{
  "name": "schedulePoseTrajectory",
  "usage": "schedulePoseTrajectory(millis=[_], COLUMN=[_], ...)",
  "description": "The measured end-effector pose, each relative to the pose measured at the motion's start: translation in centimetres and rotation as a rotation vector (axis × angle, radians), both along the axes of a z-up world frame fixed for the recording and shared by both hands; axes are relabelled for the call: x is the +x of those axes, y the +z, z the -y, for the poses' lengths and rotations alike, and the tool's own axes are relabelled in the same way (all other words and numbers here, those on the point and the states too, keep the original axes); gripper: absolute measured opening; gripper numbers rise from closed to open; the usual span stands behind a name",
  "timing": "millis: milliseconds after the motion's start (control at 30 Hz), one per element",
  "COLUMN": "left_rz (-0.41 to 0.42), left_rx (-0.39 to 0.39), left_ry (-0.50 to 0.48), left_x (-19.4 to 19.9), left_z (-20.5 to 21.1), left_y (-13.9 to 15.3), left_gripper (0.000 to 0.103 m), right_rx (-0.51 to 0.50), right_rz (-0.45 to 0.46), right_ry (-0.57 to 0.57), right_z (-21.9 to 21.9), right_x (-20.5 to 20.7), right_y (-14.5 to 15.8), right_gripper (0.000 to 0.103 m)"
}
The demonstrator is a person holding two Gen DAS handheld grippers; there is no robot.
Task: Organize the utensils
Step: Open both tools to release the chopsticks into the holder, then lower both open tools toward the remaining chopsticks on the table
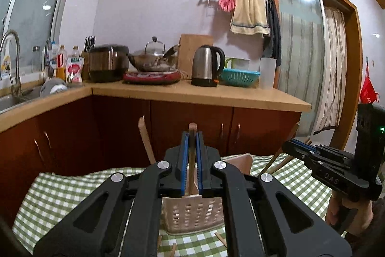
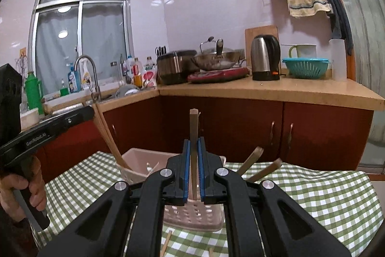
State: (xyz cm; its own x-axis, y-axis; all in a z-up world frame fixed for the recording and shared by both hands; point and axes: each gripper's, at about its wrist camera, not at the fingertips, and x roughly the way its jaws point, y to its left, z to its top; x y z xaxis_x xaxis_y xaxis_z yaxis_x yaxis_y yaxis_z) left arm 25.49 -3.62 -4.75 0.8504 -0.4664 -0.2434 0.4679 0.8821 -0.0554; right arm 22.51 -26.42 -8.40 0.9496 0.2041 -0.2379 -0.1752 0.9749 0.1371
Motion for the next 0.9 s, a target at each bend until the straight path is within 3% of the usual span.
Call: schedulePoseTrajectory(millis=[67, 100, 133, 167, 333, 433, 733, 900], left_rz=[-0.005, -0.005, -0.005, -0.006, -0.025, -0.029, -0.019, 0.001], left_rx=[0.003, 0.008, 0.007, 0.002, -0.01, -0.005, 0.05, 0.062], left_ry=[0.003, 0.012, 0.017, 0.019, 0.042, 0.053, 0.091, 0.129], left_x=[0.0, -0.1, 0.0, -0.1, -0.9, -1.8, -5.1, -8.0], left_z=[-0.1, -0.2, -0.3, -0.4, -1.4, -2.0, -3.0, -3.8], left_y=[-0.4, -0.5, -0.6, -0.7, -1.1, -1.5, -3.0, -4.8], left_gripper=[0.022, 0.035, 0.045, 0.046, 0.061, 0.066, 0.067, 0.067], right_rx=[-0.007, -0.01, -0.007, -0.003, 0.004, 0.008, -0.019, -0.022], right_rz=[0.0, -0.001, 0.002, 0.009, 0.022, 0.024, 0.018, 0.006], right_ry=[-0.002, -0.004, -0.005, -0.012, -0.033, -0.038, -0.066, -0.08], right_z=[-0.1, -0.2, -0.1, 0.0, 0.3, 0.3, -0.5, -1.6], right_x=[-0.1, -0.3, -0.3, -0.6, -2.1, -3.1, -6.2, -9.4], right_y=[0.0, 0.0, 0.1, 0.2, 0.7, 0.7, 0.1, -3.0], right_gripper=[0.012, 0.016, 0.027, 0.038, 0.047, 0.05, 0.052, 0.052])
